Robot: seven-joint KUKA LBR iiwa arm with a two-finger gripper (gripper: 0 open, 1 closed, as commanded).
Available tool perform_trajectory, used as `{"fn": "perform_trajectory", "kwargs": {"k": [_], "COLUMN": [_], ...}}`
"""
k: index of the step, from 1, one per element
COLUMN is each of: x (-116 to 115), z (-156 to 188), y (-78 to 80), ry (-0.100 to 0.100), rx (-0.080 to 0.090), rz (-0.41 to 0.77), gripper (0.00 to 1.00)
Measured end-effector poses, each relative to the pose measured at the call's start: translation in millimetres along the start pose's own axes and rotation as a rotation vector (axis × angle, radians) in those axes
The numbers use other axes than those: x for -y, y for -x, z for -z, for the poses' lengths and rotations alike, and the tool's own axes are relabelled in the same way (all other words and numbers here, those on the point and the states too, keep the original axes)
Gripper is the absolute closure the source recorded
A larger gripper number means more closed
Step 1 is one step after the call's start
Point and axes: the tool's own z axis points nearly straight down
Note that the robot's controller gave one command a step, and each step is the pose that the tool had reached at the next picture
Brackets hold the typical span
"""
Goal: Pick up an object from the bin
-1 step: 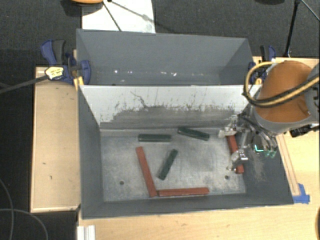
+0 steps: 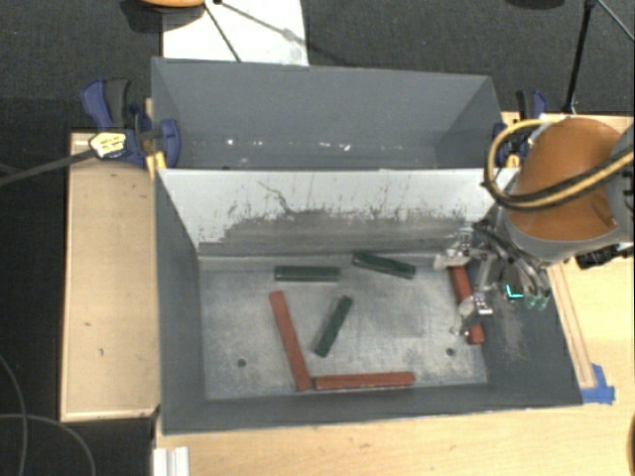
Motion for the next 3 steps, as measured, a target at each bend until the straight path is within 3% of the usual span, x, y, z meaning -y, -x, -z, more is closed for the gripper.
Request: {"fn": "perform_trajectory", "kwargs": {"k": [1, 2, 3], "x": [-16, -56, -73], "z": [-28, -16, -14], "y": [16.5, 14.2, 35.2], "ry": [-0.002, 0.003, 0.000], "rx": [0.005, -0.015, 0.019], "rz": [0.069, 0.164, 0.163], "gripper": [0.00, 0.00, 0.00]}}
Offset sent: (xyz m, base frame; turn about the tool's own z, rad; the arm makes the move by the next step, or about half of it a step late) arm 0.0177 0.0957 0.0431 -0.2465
